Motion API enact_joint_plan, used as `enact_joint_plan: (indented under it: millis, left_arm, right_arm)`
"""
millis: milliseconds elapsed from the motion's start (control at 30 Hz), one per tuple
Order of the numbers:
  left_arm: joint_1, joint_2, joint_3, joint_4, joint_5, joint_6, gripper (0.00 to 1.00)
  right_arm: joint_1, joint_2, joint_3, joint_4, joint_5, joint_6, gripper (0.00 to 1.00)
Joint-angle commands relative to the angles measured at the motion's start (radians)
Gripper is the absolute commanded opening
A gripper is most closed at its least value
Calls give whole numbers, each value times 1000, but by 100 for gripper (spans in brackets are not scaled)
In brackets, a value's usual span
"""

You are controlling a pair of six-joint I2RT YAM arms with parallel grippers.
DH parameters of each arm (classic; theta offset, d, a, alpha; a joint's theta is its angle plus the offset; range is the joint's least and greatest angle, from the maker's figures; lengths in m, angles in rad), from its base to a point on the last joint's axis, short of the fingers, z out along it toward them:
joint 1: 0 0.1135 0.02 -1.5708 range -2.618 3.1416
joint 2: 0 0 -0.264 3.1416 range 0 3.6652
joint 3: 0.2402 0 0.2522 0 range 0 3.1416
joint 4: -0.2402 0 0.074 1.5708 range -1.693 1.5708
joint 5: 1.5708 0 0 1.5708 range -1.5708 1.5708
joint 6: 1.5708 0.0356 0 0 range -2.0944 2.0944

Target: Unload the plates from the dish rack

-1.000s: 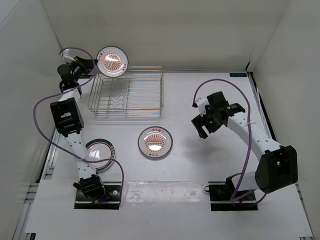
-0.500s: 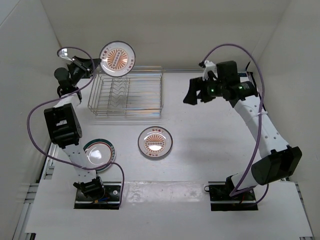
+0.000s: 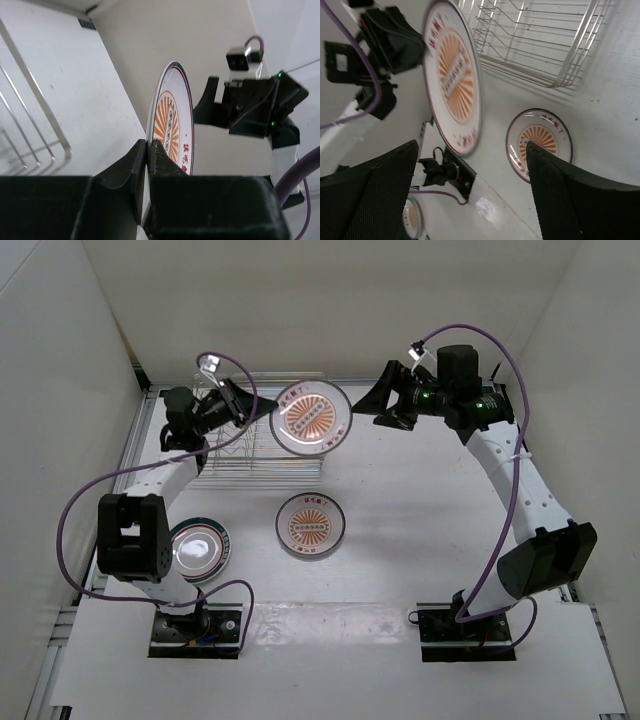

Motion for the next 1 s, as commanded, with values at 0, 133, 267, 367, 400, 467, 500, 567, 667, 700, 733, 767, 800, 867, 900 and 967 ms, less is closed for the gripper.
enact_joint_plan:
  millis: [0, 133, 267, 367, 400, 467, 500, 567, 667, 700, 733, 767, 800, 867, 900, 967]
  left_arm:
    - [-60, -90, -77, -16, -30, 44, 0]
    - [-154, -136, -101, -61, -52, 70, 0]
    - [-198, -160, -96, -97, -75, 113, 0]
    - [-200, -160, -101, -71, -87, 96, 0]
    - [-198, -160, -101, -72, -83, 91, 0]
    - [-198, -153, -84, -68, -70, 93, 0]
    - [-198, -151, -79, -72, -69, 90, 0]
    - [-197, -147, -68, -78, -63, 88, 0]
    - [-183, -142, -71, -97, -55, 90, 0]
    - [-169, -142, -76, -97, -55, 88, 0]
    - [-168, -142, -87, -98, -55, 84, 0]
    - [-152, -139, -87, -100, -47, 81, 0]
    - [-149, -139, -94, -104, -46, 81, 0]
    - [-129, -140, -110, -112, -40, 73, 0]
    - [-125, -142, -114, -109, -37, 68, 0]
    - [-108, -142, -128, -86, -37, 46, 0]
  right_arm:
    - [-9, -13, 46, 60, -61, 123, 89]
    - [-15, -29, -121, 159, -184, 180, 81]
    - [-3, -49, -232, 175, -234, 201, 65]
    - [-13, -59, -286, 173, -236, 177, 55]
    - [-23, -52, -295, 176, -240, 168, 49]
    - [-26, -51, -301, 184, -243, 168, 39]
    - [-23, -48, -300, 189, -246, 168, 39]
    - [-24, -42, -275, 196, -251, 160, 52]
    - [-39, -28, -214, 193, -249, 145, 70]
    - [-56, -26, -202, 193, -245, 143, 71]
    - [-58, -22, -174, 192, -242, 135, 71]
    - [-67, -22, -165, 189, -240, 132, 71]
    - [-79, -20, -146, 176, -230, 131, 73]
    - [-95, -26, -139, 170, -217, 122, 73]
    - [-107, -35, -155, 166, -210, 118, 73]
    - [-124, -51, -178, 159, -220, 106, 73]
